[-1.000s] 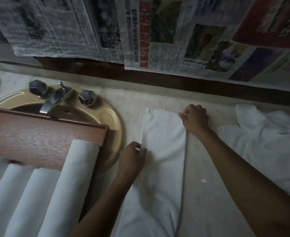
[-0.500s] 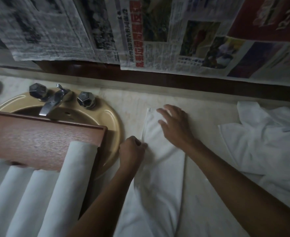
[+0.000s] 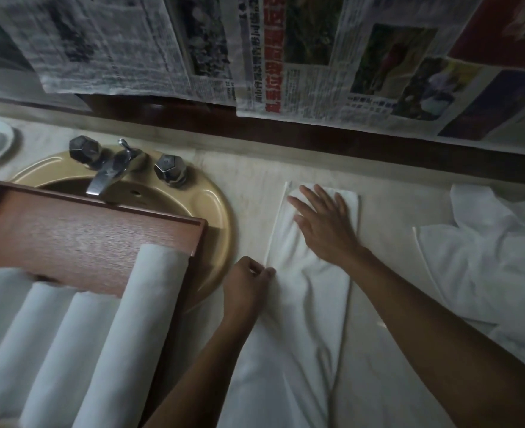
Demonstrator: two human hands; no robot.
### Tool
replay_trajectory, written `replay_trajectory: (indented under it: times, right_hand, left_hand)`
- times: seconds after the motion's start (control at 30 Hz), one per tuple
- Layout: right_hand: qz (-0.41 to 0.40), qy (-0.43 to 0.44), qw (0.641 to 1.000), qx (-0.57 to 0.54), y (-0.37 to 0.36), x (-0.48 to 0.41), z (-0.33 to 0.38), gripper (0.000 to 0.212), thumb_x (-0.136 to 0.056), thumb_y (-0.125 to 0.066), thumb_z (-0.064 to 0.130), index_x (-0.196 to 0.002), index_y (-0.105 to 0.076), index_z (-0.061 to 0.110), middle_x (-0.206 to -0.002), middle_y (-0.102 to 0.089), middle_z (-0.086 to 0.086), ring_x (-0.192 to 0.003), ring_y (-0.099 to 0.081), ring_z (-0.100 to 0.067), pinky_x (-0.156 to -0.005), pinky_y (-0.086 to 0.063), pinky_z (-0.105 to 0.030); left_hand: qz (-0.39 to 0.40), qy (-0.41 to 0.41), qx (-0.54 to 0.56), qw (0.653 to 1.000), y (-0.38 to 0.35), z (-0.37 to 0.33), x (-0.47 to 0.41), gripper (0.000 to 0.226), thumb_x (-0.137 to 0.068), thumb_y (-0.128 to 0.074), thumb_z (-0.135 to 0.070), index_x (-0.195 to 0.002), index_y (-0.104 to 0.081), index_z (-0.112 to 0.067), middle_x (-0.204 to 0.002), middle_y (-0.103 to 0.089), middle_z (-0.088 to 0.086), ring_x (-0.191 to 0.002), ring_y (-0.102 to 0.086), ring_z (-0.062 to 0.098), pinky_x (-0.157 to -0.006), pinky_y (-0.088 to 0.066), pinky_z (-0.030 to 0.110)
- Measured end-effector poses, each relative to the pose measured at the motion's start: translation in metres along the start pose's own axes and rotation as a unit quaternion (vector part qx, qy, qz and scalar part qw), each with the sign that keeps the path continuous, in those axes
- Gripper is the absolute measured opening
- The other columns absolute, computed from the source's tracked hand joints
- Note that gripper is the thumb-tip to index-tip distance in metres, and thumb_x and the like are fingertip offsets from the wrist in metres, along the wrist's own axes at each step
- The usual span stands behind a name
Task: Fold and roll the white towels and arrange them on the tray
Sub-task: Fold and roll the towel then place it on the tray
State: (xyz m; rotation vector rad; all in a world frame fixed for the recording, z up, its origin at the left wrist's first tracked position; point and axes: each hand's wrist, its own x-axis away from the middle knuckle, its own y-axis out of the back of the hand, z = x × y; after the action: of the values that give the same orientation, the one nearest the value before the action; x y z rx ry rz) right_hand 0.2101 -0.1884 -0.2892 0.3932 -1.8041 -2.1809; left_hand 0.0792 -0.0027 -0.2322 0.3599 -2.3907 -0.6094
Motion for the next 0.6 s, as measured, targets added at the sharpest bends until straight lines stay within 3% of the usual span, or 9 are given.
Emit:
replay_trajectory:
  times: [0.17, 0.27, 0.33, 0.4, 0.43, 0.5, 0.53, 0.6]
  right_hand:
    - [-0.026, 0.019, 0.999, -0.027, 0.006, 0.009, 0.019, 0.051, -0.103, -0.032, 0.037, -0.151, -0.047, 0.032, -0.166, -0.032, -0.002, -0.155, -0.021, -0.028, -0.121, -0.017, -0.063]
    - [0.015, 0.06, 0.998, -0.028, 0.0, 0.026, 0.035, 0.052, -0.106, -0.029, 0.041, -0.157, -0.036, 0.035, -0.17, -0.022, 0.004, -0.158, -0.013, -0.021, -0.123, -0.012, -0.06]
    - [0.021, 0.059, 0.998, -0.022, -0.003, 0.024, 0.031, 0.053, -0.107, -0.025, 0.043, -0.159, -0.03, 0.035, -0.171, -0.018, 0.007, -0.158, -0.011, -0.017, -0.124, -0.012, -0.057]
    - [0.025, 0.055, 0.998, -0.016, -0.002, 0.012, 0.022, 0.054, -0.107, -0.025, 0.045, -0.16, -0.029, 0.035, -0.171, -0.017, 0.008, -0.158, -0.011, -0.015, -0.125, -0.012, -0.056]
    - [0.03, 0.055, 0.998, -0.012, 0.0, 0.006, 0.018, 0.055, -0.107, -0.025, 0.045, -0.16, -0.027, 0.035, -0.171, -0.016, 0.009, -0.158, -0.01, -0.014, -0.125, -0.011, -0.056]
    - [0.04, 0.057, 0.998, -0.008, 0.001, -0.005, 0.009, 0.055, -0.107, -0.023, 0.046, -0.161, -0.024, 0.036, -0.172, -0.014, 0.009, -0.159, -0.007, -0.014, -0.126, -0.009, -0.055]
    - [0.038, 0.058, 0.998, -0.005, 0.002, -0.008, 0.005, 0.055, -0.108, -0.023, 0.046, -0.162, -0.023, 0.036, -0.172, -0.014, 0.009, -0.159, -0.007, -0.014, -0.126, -0.009, -0.055]
    - [0.032, 0.059, 0.998, 0.003, 0.003, -0.012, 0.0, 0.053, -0.109, -0.024, 0.044, -0.162, -0.023, 0.036, -0.172, -0.014, 0.009, -0.159, -0.007, -0.014, -0.126, -0.01, -0.055]
  left_hand:
    - [0.018, -0.006, -0.028, 0.999, 0.004, -0.006, -0.001, 0.019, -0.088, -0.077, -0.028, -0.085, -0.067, -0.011, -0.081, -0.066, -0.003, -0.073, -0.062, 0.01, -0.057, -0.044, 0.024]
    - [0.029, -0.004, -0.028, 0.999, 0.005, -0.005, -0.005, 0.019, -0.088, -0.077, -0.029, -0.084, -0.067, -0.013, -0.083, -0.067, -0.001, -0.076, -0.065, 0.014, -0.059, -0.047, 0.028]
    - [0.055, 0.027, 0.03, 0.998, 0.005, -0.005, -0.003, 0.02, -0.087, -0.077, -0.029, -0.085, -0.066, -0.013, -0.085, -0.07, 0.001, -0.073, -0.066, 0.016, -0.059, -0.048, 0.027]
    - [0.154, 0.097, 0.183, 0.966, 0.008, -0.009, 0.002, 0.018, -0.09, -0.076, -0.022, -0.094, -0.066, -0.008, -0.088, -0.073, 0.009, -0.072, -0.069, 0.021, -0.06, -0.055, 0.028]
    - [0.227, 0.132, 0.242, 0.934, 0.011, -0.01, 0.008, 0.019, -0.092, -0.073, -0.017, -0.103, -0.066, -0.002, -0.094, -0.075, 0.014, -0.08, -0.073, 0.028, -0.07, -0.061, 0.035]
    - [0.313, 0.138, 0.244, 0.907, 0.017, -0.003, 0.018, 0.022, -0.094, -0.07, -0.011, -0.112, -0.069, 0.002, -0.105, -0.076, 0.02, -0.097, -0.074, 0.036, -0.091, -0.06, 0.049]
    - [0.306, 0.118, 0.219, 0.919, 0.018, 0.003, 0.023, 0.018, -0.094, -0.071, -0.012, -0.108, -0.071, 0.0, -0.103, -0.077, 0.019, -0.094, -0.075, 0.033, -0.091, -0.06, 0.051]
    - [0.214, 0.102, 0.194, 0.952, 0.016, 0.017, 0.029, 0.013, -0.092, -0.074, -0.017, -0.091, -0.069, -0.005, -0.087, -0.076, 0.015, -0.077, -0.073, 0.027, -0.079, -0.061, 0.05]
